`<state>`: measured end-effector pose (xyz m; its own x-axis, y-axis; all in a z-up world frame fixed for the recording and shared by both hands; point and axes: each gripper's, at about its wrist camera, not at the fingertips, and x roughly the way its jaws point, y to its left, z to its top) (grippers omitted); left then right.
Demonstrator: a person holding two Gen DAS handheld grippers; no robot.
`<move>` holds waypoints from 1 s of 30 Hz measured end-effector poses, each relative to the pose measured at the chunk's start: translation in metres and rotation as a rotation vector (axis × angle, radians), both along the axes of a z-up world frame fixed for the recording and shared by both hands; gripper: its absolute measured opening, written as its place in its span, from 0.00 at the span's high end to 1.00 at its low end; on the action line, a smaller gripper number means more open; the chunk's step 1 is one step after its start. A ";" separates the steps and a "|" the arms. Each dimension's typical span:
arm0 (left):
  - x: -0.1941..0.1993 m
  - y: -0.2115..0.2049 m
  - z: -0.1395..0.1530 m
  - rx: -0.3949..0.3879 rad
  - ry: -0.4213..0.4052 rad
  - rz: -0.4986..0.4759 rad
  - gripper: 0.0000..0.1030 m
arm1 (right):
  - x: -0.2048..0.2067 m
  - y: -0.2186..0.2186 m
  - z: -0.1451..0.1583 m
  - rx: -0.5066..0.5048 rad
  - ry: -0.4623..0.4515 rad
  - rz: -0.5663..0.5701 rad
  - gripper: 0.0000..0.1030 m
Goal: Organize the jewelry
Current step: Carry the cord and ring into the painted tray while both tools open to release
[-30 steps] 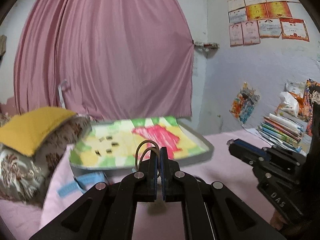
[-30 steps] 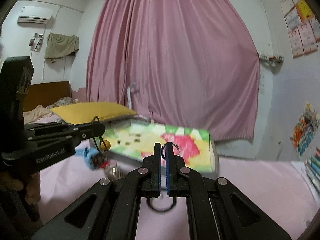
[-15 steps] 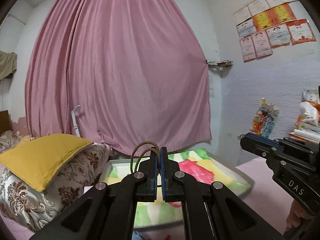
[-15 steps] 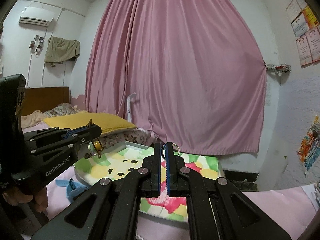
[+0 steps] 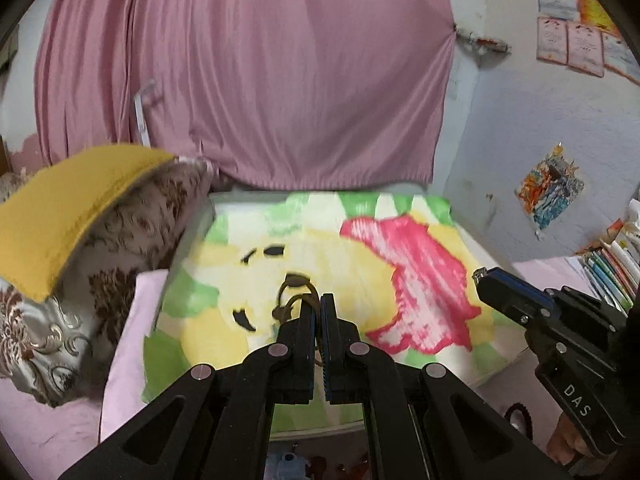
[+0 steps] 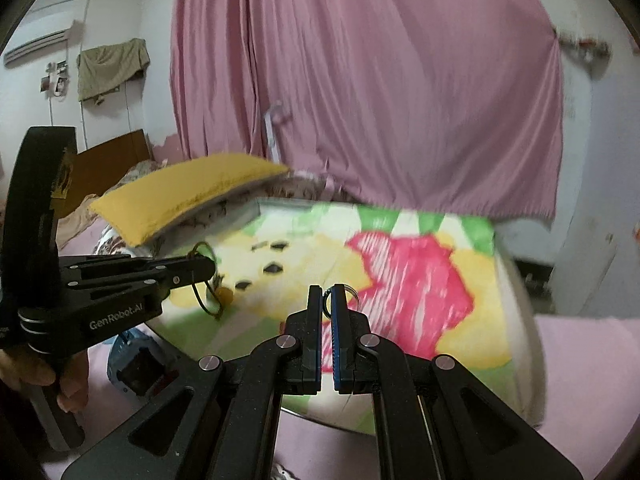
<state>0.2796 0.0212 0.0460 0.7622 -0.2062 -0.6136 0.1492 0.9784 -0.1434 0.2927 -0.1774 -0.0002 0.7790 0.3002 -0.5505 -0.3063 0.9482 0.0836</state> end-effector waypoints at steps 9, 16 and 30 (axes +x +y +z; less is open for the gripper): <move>0.007 -0.003 -0.015 -0.016 0.114 -0.031 0.97 | 0.016 0.012 -0.024 0.004 0.150 0.025 0.97; 0.008 -0.002 -0.020 -0.029 0.157 -0.028 0.97 | 0.020 0.014 -0.029 0.007 0.210 0.045 0.96; -0.015 0.004 -0.009 -0.063 0.078 0.007 0.57 | -0.018 0.000 -0.001 0.018 0.059 -0.020 0.63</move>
<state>0.2648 0.0249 0.0367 0.7142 -0.2413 -0.6570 0.1289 0.9680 -0.2155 0.2749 -0.1773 -0.0012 0.7512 0.2954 -0.5903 -0.2818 0.9522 0.1179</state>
